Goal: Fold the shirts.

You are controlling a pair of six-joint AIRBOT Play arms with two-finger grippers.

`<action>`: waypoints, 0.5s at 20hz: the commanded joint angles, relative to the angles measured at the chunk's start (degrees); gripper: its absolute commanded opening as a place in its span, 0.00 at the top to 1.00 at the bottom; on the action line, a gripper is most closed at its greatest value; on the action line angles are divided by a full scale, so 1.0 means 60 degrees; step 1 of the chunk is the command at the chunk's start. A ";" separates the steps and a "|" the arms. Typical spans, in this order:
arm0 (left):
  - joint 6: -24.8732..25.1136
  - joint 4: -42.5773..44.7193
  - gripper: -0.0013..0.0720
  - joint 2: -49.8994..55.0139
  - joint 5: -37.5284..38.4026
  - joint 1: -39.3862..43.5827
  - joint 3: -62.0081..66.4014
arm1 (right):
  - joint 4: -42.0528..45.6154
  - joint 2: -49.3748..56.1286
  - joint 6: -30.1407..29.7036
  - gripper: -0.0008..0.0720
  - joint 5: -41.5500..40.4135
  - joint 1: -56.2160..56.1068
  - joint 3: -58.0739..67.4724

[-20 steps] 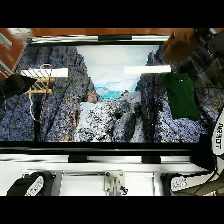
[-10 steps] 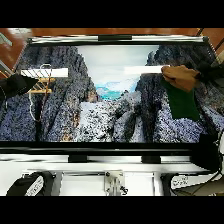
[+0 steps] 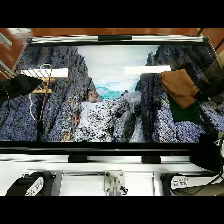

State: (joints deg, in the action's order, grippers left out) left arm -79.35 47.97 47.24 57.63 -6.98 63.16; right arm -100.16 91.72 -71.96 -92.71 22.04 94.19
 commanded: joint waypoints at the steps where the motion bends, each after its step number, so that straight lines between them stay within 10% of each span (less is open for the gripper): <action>1: 0.0109 -0.0025 0.94 -0.0004 -0.0022 0.0036 0.0004 | 0.0521 -0.0018 0.0903 0.66 -0.0401 -0.0015 -0.1064; 2: 0.0113 -0.0025 0.94 -0.0004 -0.0026 0.0036 0.0004 | 0.0521 -0.0018 0.0725 0.23 -0.0342 -0.0015 -0.1126; 3: 0.0113 -0.0025 0.94 0.0000 -0.0029 0.0036 0.0004 | 0.0506 -0.0062 0.0470 0.18 -0.0375 -0.0015 -0.1104; 10: 0.0415 0.0670 0.95 0.0437 0.0113 0.0171 0.0124 | 0.0794 -0.1701 -0.0474 0.24 0.2127 -0.0397 0.0984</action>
State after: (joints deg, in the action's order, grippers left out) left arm -77.78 48.64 48.45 57.60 -6.52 63.40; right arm -96.05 85.38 -71.11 -90.30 21.58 94.96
